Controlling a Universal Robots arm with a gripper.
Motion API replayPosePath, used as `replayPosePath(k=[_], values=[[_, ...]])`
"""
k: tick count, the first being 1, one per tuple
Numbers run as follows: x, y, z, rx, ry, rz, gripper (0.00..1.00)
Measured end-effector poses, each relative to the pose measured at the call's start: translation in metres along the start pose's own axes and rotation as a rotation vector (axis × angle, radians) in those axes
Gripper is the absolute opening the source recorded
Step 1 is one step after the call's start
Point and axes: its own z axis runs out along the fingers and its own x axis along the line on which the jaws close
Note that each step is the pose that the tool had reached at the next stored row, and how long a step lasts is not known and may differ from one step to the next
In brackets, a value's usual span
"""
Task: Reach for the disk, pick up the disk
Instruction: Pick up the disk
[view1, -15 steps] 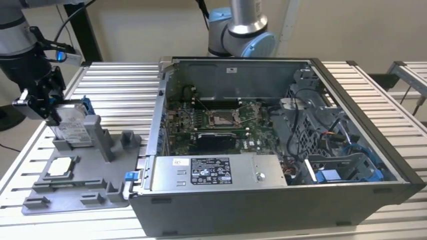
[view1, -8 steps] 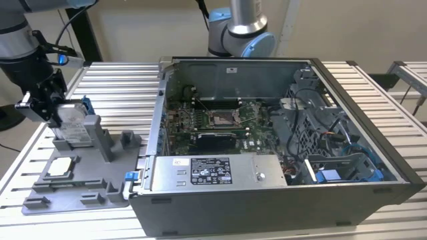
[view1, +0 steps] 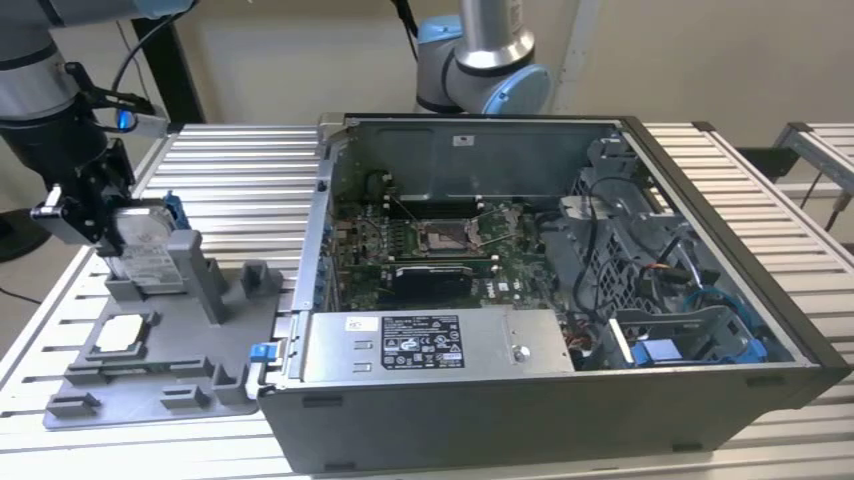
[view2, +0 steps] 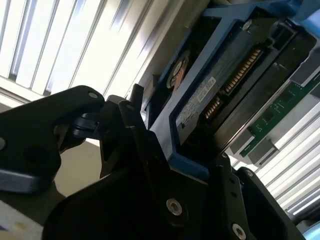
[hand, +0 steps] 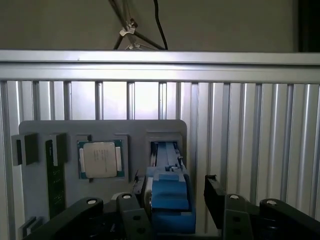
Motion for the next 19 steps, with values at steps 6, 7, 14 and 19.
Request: replayPosePath(k=[6, 7, 14, 19], values=[[0.0000, 0.0000, 0.0001, 0.0000, 0.0001, 0.000, 0.00], [0.0000, 0.0000, 0.0001, 0.0000, 0.0001, 0.000, 0.00], [0.0000, 0.0000, 0.0004, 0.0000, 0.0000, 0.000, 0.00], [0.0000, 0.0000, 0.0006, 0.0001, 0.0000, 0.000, 0.00]])
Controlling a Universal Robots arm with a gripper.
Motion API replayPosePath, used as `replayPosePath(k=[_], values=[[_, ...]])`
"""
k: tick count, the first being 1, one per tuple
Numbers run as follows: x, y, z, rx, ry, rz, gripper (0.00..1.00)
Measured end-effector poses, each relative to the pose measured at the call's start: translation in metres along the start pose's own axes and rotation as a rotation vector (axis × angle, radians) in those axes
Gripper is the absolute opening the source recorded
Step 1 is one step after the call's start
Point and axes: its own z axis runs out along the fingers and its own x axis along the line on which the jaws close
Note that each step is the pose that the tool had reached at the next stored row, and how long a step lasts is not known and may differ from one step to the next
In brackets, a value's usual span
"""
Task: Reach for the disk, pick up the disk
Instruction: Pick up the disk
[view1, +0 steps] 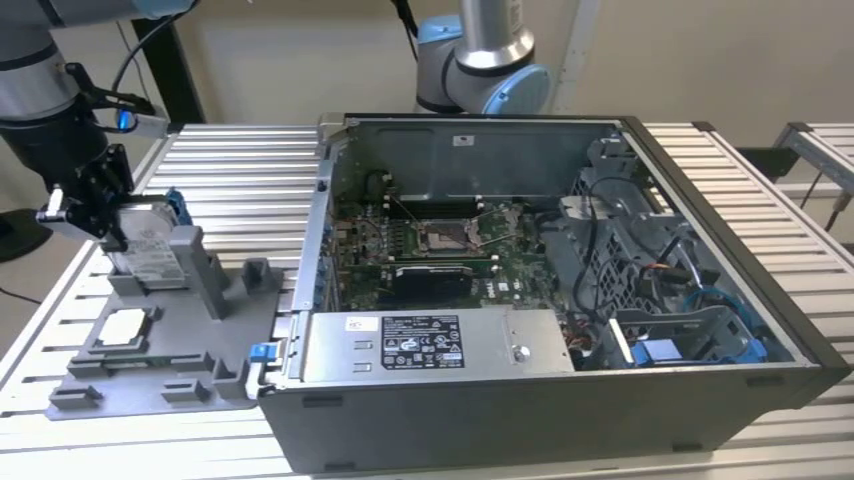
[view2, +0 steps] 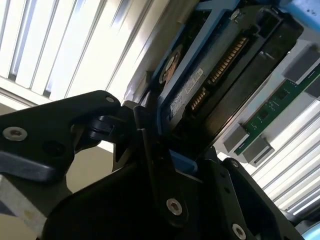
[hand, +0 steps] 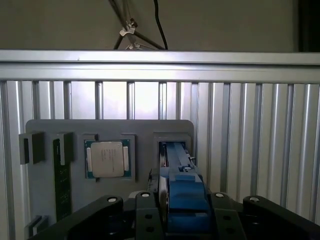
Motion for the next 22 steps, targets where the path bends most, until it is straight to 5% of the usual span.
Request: replayPosePath(k=[22], values=[[-0.0002, -0.0001, -0.0203, 0.0000, 0.0000, 0.000, 0.00]])
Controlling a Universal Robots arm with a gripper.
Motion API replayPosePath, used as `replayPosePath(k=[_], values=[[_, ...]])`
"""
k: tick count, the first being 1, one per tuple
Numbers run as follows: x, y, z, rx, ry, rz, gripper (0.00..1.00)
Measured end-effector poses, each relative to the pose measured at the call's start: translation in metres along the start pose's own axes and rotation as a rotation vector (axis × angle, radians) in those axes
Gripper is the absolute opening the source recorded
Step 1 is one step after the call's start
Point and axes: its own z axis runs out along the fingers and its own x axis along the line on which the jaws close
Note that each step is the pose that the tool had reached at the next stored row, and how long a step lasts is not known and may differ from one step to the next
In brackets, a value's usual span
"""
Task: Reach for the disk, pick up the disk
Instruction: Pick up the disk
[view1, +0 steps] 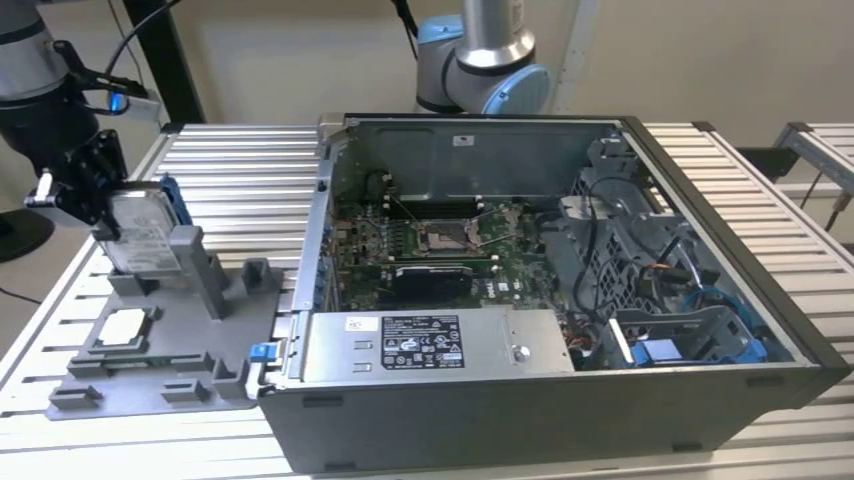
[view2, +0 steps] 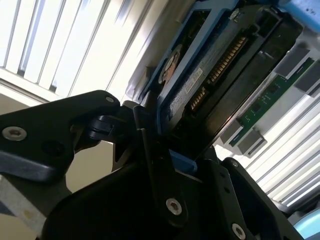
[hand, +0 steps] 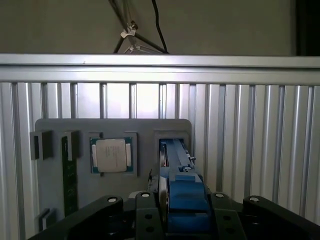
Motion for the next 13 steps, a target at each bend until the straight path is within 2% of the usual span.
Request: replayPosePath(k=[13], values=[[-0.0001, -0.0001, -0.0131, 0.0000, 0.0000, 0.000, 0.00]])
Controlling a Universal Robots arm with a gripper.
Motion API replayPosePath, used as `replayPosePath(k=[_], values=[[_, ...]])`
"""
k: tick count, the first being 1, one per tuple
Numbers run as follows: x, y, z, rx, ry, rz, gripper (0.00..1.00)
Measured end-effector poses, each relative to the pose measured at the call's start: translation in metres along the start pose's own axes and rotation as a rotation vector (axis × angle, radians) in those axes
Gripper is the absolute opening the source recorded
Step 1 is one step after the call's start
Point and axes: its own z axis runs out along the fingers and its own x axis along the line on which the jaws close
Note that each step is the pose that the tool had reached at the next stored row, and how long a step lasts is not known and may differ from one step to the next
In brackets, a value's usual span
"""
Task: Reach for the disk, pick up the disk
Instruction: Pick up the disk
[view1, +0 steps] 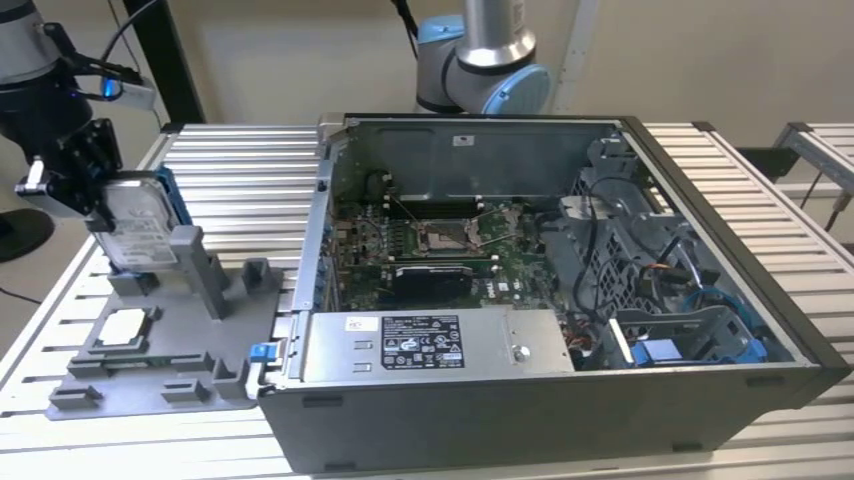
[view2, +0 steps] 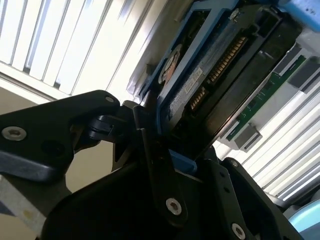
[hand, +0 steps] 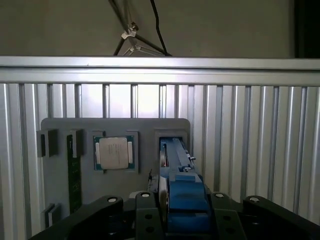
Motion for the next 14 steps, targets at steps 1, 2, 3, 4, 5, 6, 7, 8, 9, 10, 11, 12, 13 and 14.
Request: replayPosePath(k=[1, 2, 3, 4, 5, 6, 7, 8, 9, 10, 11, 12, 13, 14], values=[[0.0000, 0.0000, -0.0012, 0.0000, 0.0000, 0.000, 0.00], [0.0000, 0.0000, -0.0024, 0.0000, 0.0000, 0.000, 0.00], [0.0000, 0.0000, -0.0037, 0.0000, 0.0000, 0.000, 0.00], [0.0000, 0.0000, -0.0050, 0.0000, 0.0001, 0.000, 0.00], [0.0000, 0.0000, -0.0065, 0.0000, 0.0000, 0.000, 0.00], [-0.0001, -0.0001, -0.0077, 0.0001, 0.0000, 0.000, 0.00], [-0.0001, -0.0001, -0.0090, -0.0001, 0.0001, 0.000, 0.00], [-0.0001, -0.0001, -0.0105, -0.0001, 0.0000, 0.000, 0.00], [-0.0001, -0.0001, -0.0119, -0.0001, 0.0000, 0.000, 0.00], [-0.0001, -0.0001, -0.0133, 0.0000, 0.0000, 0.000, 0.00], [-0.0001, -0.0001, -0.0148, 0.0000, 0.0000, 0.000, 0.00], [-0.0001, -0.0001, -0.0162, 0.0001, 0.0000, 0.000, 0.00], [-0.0001, -0.0001, -0.0177, -0.0001, 0.0001, 0.000, 0.00], [-0.0001, -0.0001, -0.0191, 0.0001, 0.0000, 0.000, 0.00]])
